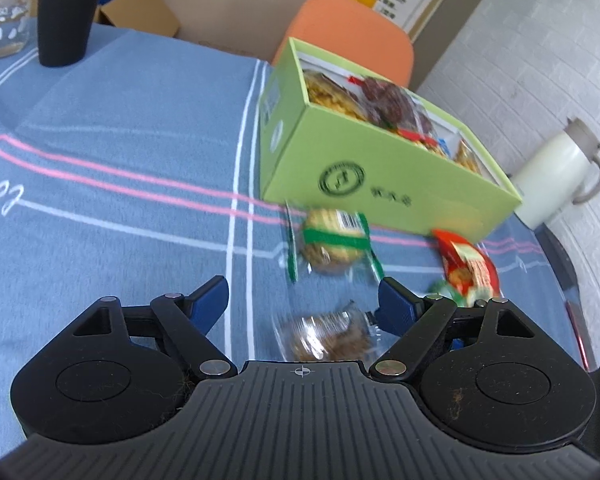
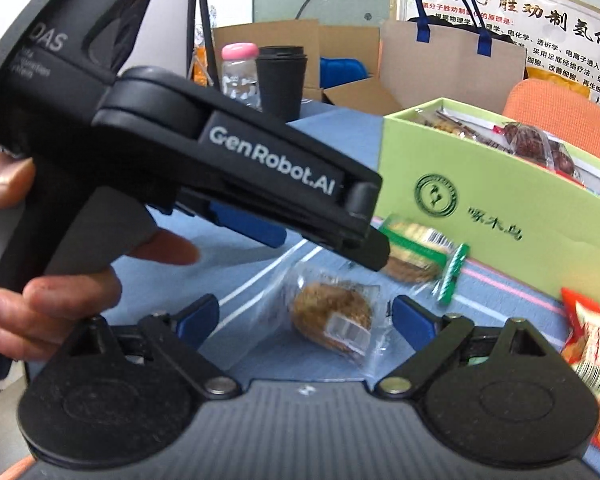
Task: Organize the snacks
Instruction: 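Grasp the round biscuit pack on the tablecloth with the left tool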
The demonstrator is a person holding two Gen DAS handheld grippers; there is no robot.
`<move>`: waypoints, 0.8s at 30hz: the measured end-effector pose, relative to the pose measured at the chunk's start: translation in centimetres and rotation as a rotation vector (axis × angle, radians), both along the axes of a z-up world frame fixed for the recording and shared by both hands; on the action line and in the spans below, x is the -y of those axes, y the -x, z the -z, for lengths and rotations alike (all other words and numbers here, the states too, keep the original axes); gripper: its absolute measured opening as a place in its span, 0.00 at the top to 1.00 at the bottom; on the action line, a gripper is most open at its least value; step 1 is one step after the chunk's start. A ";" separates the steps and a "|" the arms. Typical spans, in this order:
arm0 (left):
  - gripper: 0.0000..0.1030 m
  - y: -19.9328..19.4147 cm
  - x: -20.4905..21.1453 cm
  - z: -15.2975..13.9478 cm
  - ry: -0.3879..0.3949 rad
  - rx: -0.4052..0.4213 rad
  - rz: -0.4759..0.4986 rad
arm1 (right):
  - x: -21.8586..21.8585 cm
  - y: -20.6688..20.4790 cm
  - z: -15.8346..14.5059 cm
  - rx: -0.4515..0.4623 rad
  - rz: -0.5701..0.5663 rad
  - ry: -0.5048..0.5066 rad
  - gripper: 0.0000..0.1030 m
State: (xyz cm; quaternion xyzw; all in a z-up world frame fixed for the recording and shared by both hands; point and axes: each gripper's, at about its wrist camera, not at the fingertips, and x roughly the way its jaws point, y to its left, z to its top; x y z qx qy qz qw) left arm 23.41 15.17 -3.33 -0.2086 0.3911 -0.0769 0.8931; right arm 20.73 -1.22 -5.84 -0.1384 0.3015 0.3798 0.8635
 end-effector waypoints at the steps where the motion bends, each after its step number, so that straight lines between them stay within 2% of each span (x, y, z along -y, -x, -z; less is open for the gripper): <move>1: 0.32 0.6 0.0 0.2 0.011 0.000 0.006 | 0.2 0.6 0.0 0.002 -0.001 -0.002 0.10; 4: 0.32 2.1 0.1 0.9 0.047 -0.004 0.031 | 0.6 2.5 0.5 0.017 0.010 0.001 0.10; 8: 0.31 3.8 1.5 0.9 0.046 0.018 0.087 | 1.7 4.3 0.5 0.063 0.074 0.022 0.10; 13: 0.30 5.0 4.6 0.7 0.012 0.027 0.173 | 3.7 5.3 0.6 0.053 0.108 0.038 0.10; 18: 0.31 6.3 5.9 -0.3 0.025 0.062 0.270 | 5.6 5.8 0.6 0.053 0.163 0.030 0.10; 21: 0.29 6.7 5.1 -1.5 -0.038 0.093 0.166 | 6.0 5.4 0.2 0.048 0.165 -0.012 0.10; 24: 0.29 5.7 3.2 -1.9 -0.050 0.089 0.083 | 5.3 4.5 -0.3 0.036 0.158 -0.064 0.10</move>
